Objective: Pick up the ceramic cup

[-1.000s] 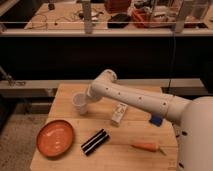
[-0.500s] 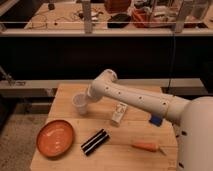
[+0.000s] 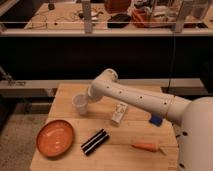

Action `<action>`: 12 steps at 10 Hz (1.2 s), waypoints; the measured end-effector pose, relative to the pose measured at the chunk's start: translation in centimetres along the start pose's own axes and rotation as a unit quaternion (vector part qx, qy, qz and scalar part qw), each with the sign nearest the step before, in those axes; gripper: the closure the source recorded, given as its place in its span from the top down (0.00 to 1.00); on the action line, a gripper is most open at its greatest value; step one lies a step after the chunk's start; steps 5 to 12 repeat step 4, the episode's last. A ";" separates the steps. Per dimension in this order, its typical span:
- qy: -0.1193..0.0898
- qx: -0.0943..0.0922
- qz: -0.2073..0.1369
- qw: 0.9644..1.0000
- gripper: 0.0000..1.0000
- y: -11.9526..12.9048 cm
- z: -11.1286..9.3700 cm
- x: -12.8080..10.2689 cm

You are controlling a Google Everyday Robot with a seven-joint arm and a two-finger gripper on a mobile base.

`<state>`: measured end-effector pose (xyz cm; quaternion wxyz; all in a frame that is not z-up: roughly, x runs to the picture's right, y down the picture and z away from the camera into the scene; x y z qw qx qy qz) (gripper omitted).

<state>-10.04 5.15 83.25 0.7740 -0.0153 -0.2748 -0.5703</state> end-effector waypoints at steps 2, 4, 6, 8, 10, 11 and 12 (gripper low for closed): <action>-0.002 0.000 -0.004 1.000 0.40 -0.1 -0.1 -0.1; -0.004 0.000 -0.006 1.000 0.37 -0.2 -0.5 -0.1; -0.004 0.000 -0.006 1.000 0.37 -0.2 -0.5 -0.1; -0.004 0.000 -0.006 1.000 0.37 -0.2 -0.5 -0.1; -0.004 0.000 -0.006 1.000 0.37 -0.2 -0.5 -0.1; -0.004 0.000 -0.006 1.000 0.37 -0.2 -0.5 -0.1; -0.004 0.000 -0.006 1.000 0.37 -0.2 -0.5 -0.1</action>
